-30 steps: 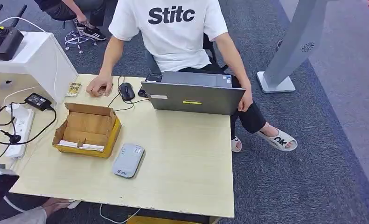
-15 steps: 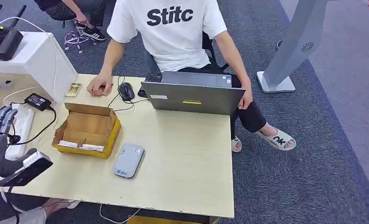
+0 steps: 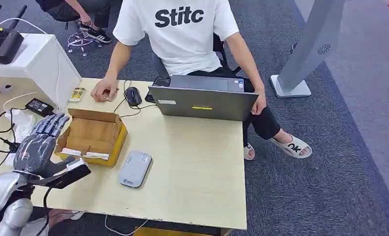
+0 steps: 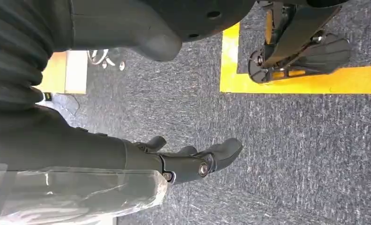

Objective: Pass the card to the sensor for recognition and then transmit it.

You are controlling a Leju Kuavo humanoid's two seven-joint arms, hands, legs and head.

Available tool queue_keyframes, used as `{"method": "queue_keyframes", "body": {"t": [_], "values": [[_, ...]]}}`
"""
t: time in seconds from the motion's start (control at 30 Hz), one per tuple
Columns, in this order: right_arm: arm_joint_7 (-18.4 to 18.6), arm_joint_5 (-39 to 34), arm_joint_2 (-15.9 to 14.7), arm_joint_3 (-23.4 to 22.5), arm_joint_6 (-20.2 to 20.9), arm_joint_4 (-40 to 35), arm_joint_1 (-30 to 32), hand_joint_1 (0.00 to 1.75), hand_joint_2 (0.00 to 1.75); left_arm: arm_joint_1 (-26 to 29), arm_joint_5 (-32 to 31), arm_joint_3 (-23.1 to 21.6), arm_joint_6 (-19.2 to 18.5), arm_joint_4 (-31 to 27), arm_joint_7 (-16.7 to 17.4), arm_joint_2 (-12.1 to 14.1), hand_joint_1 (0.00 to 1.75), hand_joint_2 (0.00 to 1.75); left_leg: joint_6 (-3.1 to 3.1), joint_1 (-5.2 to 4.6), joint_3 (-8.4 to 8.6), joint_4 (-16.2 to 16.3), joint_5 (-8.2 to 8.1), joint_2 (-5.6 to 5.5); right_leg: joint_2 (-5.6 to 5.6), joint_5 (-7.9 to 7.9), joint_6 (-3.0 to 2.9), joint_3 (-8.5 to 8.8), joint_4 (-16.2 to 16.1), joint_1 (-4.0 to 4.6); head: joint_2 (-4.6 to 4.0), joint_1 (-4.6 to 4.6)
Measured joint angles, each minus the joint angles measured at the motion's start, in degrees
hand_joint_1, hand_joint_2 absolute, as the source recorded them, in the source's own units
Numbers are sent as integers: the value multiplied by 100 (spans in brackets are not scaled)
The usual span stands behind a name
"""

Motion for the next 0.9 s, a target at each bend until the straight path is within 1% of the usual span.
{"method": "queue_keyframes", "body": {"t": [0.13,0.4,0.9], "values": [[31,35,0,13,39,2,-2,0,175,-134,-68,-279,-15,185,78,2,0,175,0,0,-1,0,0,0,0,0,0,0,0,0,0,0],[50,35,-2,13,59,0,-1,0,175,-381,-101,-591,-20,501,155,4,0,175,0,0,-1,0,0,0,0,0,0,0,0,0,0,0],[94,151,-2,13,50,2,2,0,175,-562,94,-851,-142,787,206,57,0,175,0,0,-1,0,0,0,1,0,0,0,0,0,0,0]]}}
